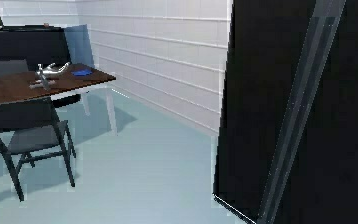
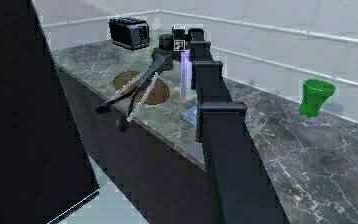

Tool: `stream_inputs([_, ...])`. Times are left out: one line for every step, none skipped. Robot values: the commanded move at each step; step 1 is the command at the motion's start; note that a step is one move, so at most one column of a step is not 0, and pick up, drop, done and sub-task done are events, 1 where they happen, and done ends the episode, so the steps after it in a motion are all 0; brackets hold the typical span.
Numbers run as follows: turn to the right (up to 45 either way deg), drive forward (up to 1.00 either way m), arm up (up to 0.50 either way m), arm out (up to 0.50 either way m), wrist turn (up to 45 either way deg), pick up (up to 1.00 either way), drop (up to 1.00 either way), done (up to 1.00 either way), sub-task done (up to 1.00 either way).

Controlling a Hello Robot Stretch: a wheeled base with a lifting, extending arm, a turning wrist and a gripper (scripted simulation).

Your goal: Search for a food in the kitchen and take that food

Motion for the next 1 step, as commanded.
stream_inputs([0.0,0.00,0.00,0.00,45.0,0.00,0.00,0.00,0.00])
